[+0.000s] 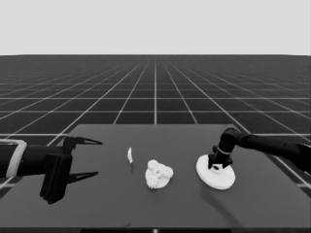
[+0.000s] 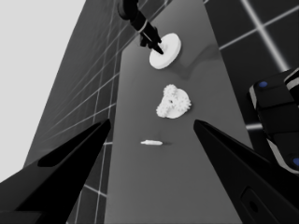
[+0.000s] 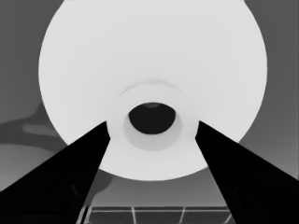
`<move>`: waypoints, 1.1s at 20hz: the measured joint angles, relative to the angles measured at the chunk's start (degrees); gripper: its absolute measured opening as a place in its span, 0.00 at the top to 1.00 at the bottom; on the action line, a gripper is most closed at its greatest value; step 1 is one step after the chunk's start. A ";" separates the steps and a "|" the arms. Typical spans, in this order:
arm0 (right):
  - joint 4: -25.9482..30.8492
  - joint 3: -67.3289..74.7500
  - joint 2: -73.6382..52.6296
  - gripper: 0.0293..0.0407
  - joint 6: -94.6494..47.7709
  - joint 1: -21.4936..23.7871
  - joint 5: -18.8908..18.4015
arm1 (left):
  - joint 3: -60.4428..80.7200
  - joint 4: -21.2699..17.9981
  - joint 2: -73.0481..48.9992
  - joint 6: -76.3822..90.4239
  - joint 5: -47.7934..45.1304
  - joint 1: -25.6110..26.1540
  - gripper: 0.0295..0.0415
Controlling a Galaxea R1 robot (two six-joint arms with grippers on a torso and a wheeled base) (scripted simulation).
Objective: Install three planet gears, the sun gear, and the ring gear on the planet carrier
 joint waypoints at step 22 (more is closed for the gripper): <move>15.40 -1.98 37.77 0.51 34.42 20.61 -13.27 | 0.00 0.00 0.00 0.00 0.00 0.00 0.25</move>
